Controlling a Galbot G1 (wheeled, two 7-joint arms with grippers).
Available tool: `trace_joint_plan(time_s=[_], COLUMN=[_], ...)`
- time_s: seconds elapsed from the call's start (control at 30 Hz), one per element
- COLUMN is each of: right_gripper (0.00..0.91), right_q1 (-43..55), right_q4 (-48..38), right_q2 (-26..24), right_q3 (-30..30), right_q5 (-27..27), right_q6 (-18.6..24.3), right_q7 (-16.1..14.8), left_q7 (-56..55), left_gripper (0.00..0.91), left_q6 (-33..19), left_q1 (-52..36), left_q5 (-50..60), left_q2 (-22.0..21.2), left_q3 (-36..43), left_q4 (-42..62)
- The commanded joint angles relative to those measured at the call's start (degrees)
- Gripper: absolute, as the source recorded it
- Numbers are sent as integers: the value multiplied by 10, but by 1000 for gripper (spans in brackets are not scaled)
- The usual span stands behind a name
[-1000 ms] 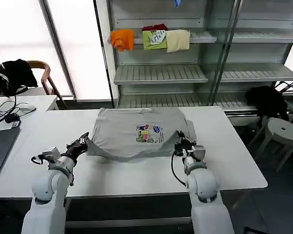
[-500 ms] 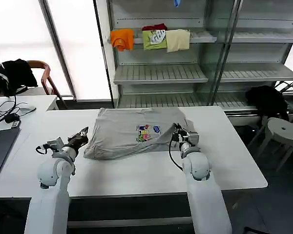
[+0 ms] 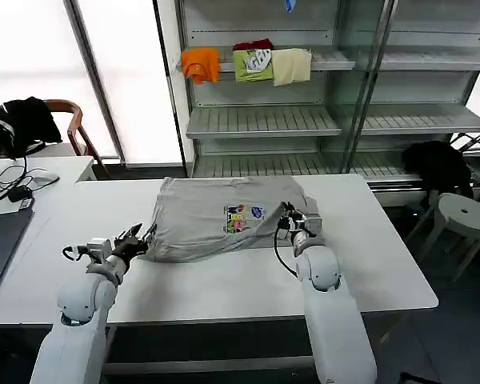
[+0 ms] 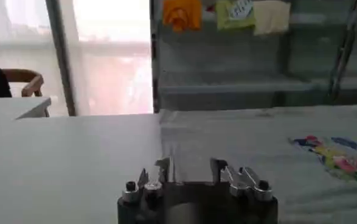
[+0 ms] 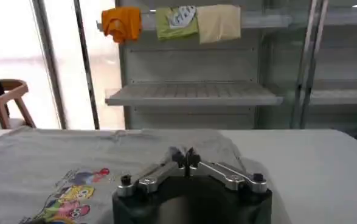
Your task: Fold and organize the clothes.
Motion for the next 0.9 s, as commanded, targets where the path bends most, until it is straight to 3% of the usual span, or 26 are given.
trace_joint_plan(time_s=[0.03, 0.1, 0.33, 0.4, 0.53, 0.57, 0.63, 0.9], right_gripper=[0, 0, 0, 0, 0, 0, 0, 0], right_q1=[4, 3, 0, 0, -1, -1, -1, -2], right_q4=[-4, -1, 3, 3, 2, 1, 1, 5], right_q2=[-2, -3, -5, -5, -5, -5, -4, -4], right_q3=[1, 1, 2, 2, 1, 1, 1, 0], right_q5=[-1, 0, -1, -1, -3, -3, -5, -7], right_q6=[0, 0, 1, 1, 2, 2, 2, 2], right_q7=[-1, -1, -1, -1, -2, -1, -2, -2], left_q7=[16, 15, 14, 13, 13, 13, 13, 12], left_gripper=[907, 907, 645, 403, 252, 161, 121, 121], left_q6=[2, 2, 2, 2, 2, 2, 3, 3], left_q1=[49, 48, 26, 23, 19, 18, 15, 11], left_q5=[28, 28, 27, 26, 26, 26, 26, 24], left_q2=[13, 12, 2, 1, -2, -2, -4, -5], left_q3=[20, 22, 24, 23, 26, 26, 26, 25], left_q4=[-26, -24, -1, 2, 9, 10, 14, 26])
